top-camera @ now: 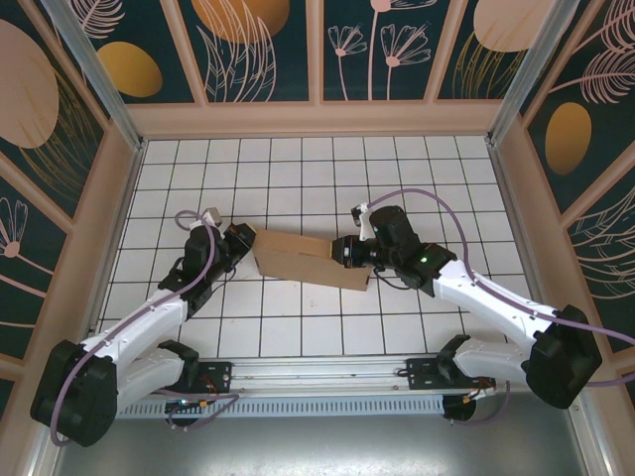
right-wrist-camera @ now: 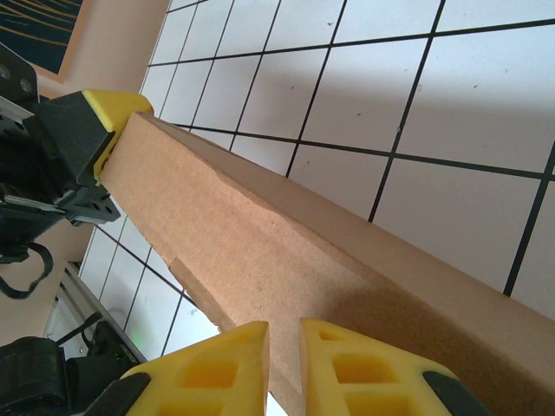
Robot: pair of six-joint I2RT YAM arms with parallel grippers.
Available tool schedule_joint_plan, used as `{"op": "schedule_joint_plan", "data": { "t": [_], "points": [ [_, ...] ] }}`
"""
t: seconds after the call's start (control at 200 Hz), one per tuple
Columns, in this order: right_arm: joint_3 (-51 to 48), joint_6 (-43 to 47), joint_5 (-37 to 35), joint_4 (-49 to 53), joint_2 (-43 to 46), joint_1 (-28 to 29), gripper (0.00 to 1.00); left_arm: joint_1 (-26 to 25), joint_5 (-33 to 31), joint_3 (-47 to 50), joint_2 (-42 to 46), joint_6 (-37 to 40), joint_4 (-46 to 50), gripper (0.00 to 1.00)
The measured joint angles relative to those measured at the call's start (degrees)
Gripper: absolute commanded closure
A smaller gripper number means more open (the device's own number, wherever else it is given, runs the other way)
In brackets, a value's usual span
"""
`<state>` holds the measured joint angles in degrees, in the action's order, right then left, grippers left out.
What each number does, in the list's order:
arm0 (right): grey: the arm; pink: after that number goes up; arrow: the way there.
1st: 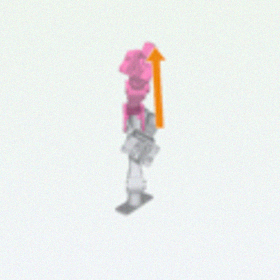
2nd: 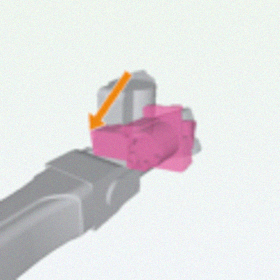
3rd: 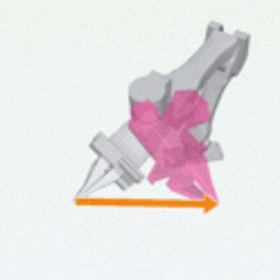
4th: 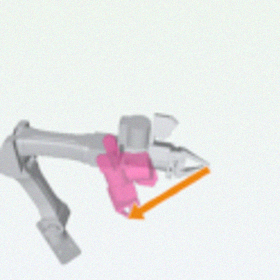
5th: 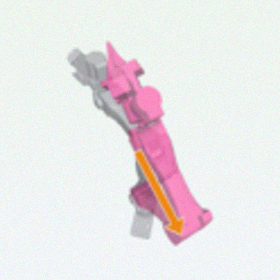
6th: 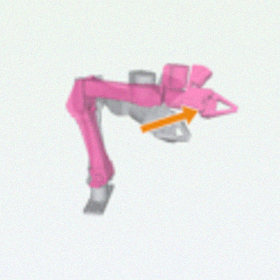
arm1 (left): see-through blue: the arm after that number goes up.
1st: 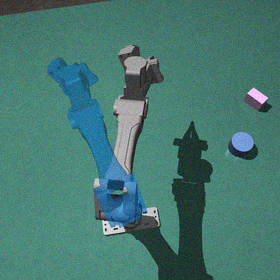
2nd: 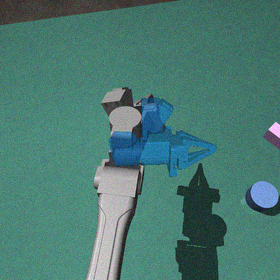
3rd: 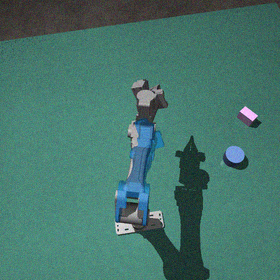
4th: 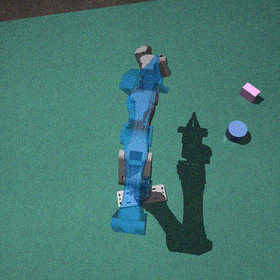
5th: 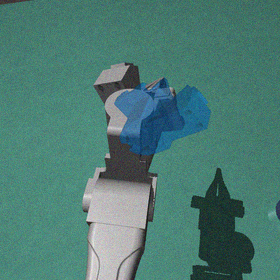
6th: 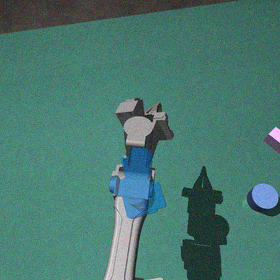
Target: Fold the paper box
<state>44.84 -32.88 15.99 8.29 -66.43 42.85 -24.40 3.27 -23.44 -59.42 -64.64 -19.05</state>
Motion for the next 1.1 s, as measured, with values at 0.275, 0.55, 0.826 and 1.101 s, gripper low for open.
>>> {"op": "schedule_joint_plan", "data": {
  "t": [0.275,0.55,0.826,1.101],
  "points": [
    [0.33,2.45,-0.07,0.02,-0.31,-0.39,0.80,-0.02,0.15,2.58,3.63,-3.45,-0.48,1.00],
    [4.33,10.21,-0.07,-0.52,-5.70,-0.37,0.80,-1.16,-9.75,-1.75,16.35,0.94,15.21,1.00],
    [8.02,18.64,-1.09,-0.55,-10.03,-0.37,0.80,-1.16,-15.23,-1.88,20.04,5.33,21.44,1.00],
    [9.29,26.71,-1.77,1.09,-10.84,-0.37,0.80,-1.16,-18.60,-8.68,18.97,16.65,25.97,0.89]
  ]
}}
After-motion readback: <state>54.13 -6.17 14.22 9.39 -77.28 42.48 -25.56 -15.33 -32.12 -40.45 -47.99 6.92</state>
